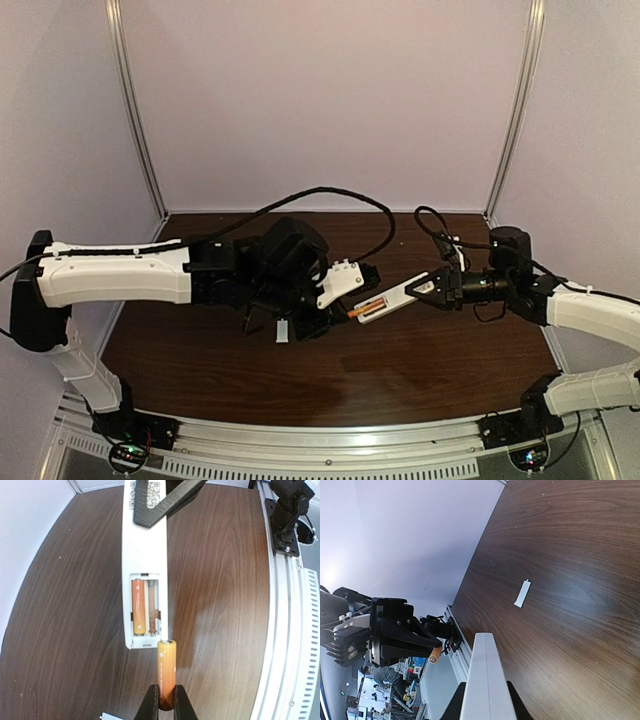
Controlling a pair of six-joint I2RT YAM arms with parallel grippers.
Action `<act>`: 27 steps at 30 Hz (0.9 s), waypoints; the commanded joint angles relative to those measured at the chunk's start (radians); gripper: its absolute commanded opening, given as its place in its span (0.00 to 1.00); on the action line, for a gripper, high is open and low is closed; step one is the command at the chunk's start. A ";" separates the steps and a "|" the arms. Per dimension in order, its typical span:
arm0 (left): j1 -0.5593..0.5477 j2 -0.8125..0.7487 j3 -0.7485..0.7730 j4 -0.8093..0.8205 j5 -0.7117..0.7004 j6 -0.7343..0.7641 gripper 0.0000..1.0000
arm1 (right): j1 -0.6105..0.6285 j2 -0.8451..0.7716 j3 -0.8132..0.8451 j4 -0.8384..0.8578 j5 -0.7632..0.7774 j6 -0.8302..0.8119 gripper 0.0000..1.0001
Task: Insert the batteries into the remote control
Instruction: Place the battery in the battery compartment.
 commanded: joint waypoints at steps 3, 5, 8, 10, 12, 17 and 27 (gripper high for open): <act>-0.003 0.045 0.058 -0.086 0.023 0.062 0.00 | 0.061 0.032 -0.042 0.208 0.004 0.104 0.00; -0.003 0.056 0.065 -0.097 0.014 0.061 0.00 | 0.074 0.040 -0.046 0.231 0.013 0.121 0.00; -0.003 0.070 0.078 -0.109 -0.003 0.061 0.00 | 0.097 0.054 -0.045 0.251 0.024 0.132 0.00; -0.003 0.081 0.086 -0.116 -0.003 0.060 0.00 | 0.107 0.062 -0.050 0.269 0.033 0.147 0.00; -0.004 0.094 0.090 -0.120 -0.006 0.058 0.00 | 0.116 0.070 -0.058 0.303 0.037 0.168 0.00; -0.004 0.123 0.105 -0.129 -0.020 0.054 0.00 | 0.138 0.082 -0.075 0.329 0.048 0.178 0.00; -0.003 0.120 0.108 -0.129 -0.064 0.038 0.00 | 0.139 0.069 -0.099 0.315 0.059 0.160 0.00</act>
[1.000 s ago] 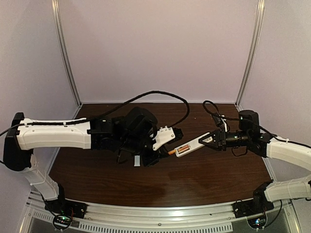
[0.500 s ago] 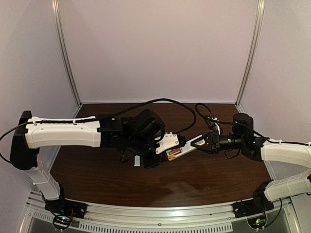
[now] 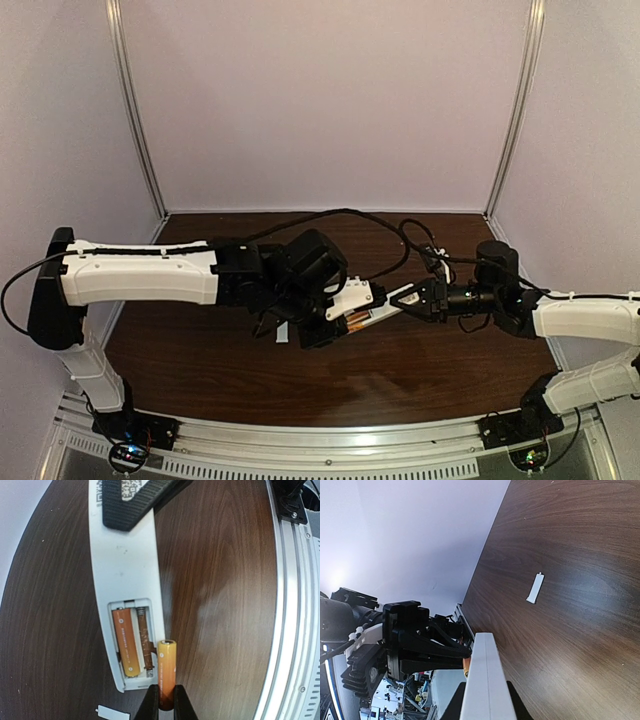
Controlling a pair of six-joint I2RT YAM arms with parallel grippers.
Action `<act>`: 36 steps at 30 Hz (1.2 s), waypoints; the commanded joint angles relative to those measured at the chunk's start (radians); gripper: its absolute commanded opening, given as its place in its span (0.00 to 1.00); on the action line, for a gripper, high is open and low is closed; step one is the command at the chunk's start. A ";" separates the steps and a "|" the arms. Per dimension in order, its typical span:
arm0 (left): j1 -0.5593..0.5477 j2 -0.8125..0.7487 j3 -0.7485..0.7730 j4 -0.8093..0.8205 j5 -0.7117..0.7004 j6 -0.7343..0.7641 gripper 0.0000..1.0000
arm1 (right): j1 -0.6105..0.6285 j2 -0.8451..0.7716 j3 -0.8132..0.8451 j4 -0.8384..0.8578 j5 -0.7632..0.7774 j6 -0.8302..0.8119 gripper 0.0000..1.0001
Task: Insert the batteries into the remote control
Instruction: Place the battery in the battery compartment.
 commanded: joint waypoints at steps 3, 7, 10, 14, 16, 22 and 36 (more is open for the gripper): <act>0.003 0.017 0.025 -0.004 -0.058 -0.007 0.00 | 0.012 -0.011 -0.015 0.042 -0.009 0.000 0.00; 0.005 0.041 0.036 -0.009 -0.065 -0.009 0.00 | 0.012 -0.014 -0.015 0.048 -0.014 0.008 0.00; 0.004 0.049 0.046 -0.014 -0.059 -0.006 0.00 | 0.013 -0.019 -0.017 0.051 -0.015 0.015 0.00; 0.006 0.065 0.057 -0.027 -0.061 -0.004 0.02 | 0.014 -0.017 -0.026 0.075 -0.013 0.035 0.00; 0.005 0.070 0.060 -0.031 -0.055 -0.005 0.03 | 0.016 -0.013 -0.038 0.107 -0.011 0.057 0.00; 0.005 0.091 0.081 -0.053 -0.054 0.000 0.05 | 0.030 0.004 -0.055 0.159 0.000 0.091 0.00; 0.005 0.123 0.105 -0.081 -0.040 0.005 0.17 | 0.040 0.038 -0.070 0.220 0.008 0.117 0.00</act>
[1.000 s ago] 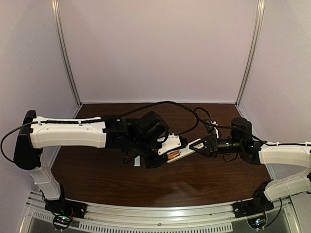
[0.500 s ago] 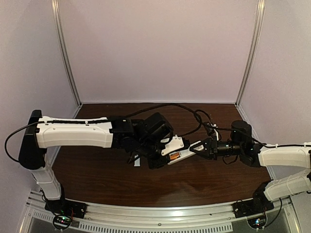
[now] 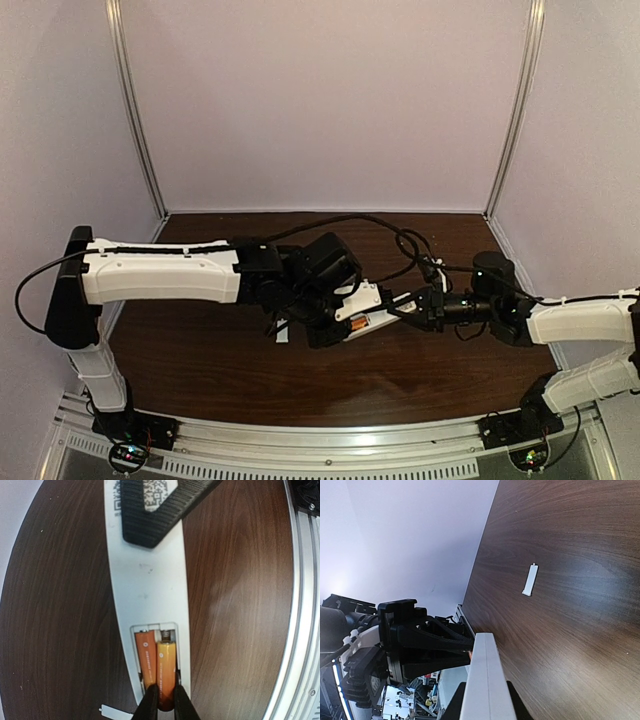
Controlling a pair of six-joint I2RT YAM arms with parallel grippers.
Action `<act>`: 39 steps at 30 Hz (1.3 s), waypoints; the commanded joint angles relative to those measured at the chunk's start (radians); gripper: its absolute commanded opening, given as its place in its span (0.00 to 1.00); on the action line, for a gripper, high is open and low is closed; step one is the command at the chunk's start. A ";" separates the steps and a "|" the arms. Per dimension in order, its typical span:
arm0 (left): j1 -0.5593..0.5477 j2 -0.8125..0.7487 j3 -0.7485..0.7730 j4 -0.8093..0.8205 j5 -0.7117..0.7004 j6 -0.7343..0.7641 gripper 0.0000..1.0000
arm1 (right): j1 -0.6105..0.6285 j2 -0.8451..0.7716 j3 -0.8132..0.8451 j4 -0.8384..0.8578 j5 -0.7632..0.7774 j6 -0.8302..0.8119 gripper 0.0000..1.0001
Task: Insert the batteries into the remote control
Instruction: Place the battery in the battery compartment.
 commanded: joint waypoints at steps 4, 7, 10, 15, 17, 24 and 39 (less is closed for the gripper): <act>0.004 0.020 0.020 -0.024 0.005 0.001 0.26 | 0.014 0.008 -0.014 0.119 -0.022 0.023 0.00; 0.005 0.003 0.019 -0.022 -0.003 0.001 0.32 | 0.014 0.011 -0.017 0.121 -0.024 0.024 0.00; 0.008 -0.015 0.017 -0.006 0.008 0.002 0.37 | 0.015 0.011 -0.016 0.116 -0.027 0.022 0.00; 0.020 -0.063 0.017 0.024 0.030 -0.012 0.44 | 0.014 0.008 -0.020 0.117 -0.023 0.027 0.00; 0.033 -0.096 0.004 0.051 0.048 -0.020 0.47 | 0.014 0.009 -0.023 0.127 -0.021 0.040 0.00; 0.090 -0.227 -0.053 0.170 0.057 -0.077 0.51 | 0.013 0.019 -0.044 0.243 -0.002 0.128 0.00; 0.252 -0.435 -0.375 0.496 0.179 -0.536 0.50 | 0.011 0.089 -0.051 0.538 0.122 0.273 0.00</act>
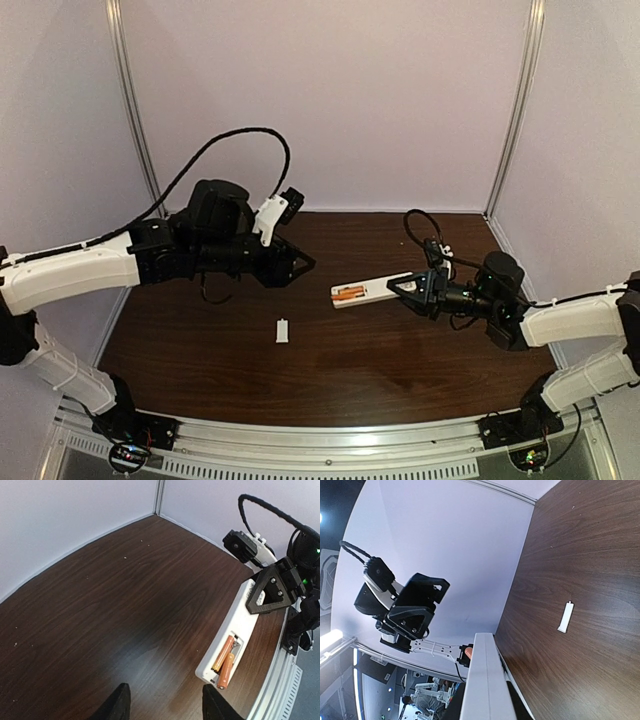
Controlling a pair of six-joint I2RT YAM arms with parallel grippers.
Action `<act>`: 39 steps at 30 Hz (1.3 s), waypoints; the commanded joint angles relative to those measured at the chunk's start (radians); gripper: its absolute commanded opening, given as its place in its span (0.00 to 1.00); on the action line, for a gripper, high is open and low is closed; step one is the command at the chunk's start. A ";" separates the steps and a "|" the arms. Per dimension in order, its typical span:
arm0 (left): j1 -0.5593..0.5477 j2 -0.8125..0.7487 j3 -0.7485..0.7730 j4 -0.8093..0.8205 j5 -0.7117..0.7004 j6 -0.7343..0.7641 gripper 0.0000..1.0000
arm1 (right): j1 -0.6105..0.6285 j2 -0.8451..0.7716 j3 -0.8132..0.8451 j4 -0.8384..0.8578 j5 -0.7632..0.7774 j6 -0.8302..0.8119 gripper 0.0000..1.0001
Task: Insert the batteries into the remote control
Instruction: Place the battery in the battery compartment, then load the battery into the battery compartment.
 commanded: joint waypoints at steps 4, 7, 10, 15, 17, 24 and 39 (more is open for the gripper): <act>-0.011 0.027 -0.053 0.148 0.095 -0.139 0.43 | 0.006 0.078 -0.015 0.265 0.043 0.119 0.00; -0.013 0.023 -0.057 0.154 0.118 -0.115 0.36 | 0.006 0.087 -0.017 0.284 0.037 0.130 0.00; -0.024 0.032 -0.047 0.124 0.068 -0.116 0.31 | 0.006 0.076 -0.015 0.264 0.040 0.126 0.00; -0.075 0.071 -0.007 0.055 -0.096 -0.101 0.29 | 0.006 0.054 -0.004 0.207 0.054 0.121 0.00; -0.089 0.081 0.002 0.046 -0.125 -0.100 0.28 | 0.006 0.047 0.002 0.177 0.057 0.111 0.00; -0.122 0.105 0.034 0.021 -0.203 -0.084 0.24 | 0.006 0.039 0.003 0.148 0.062 0.105 0.00; -0.165 0.130 0.053 0.008 -0.200 -0.050 0.19 | 0.006 0.034 0.003 0.128 0.064 0.093 0.00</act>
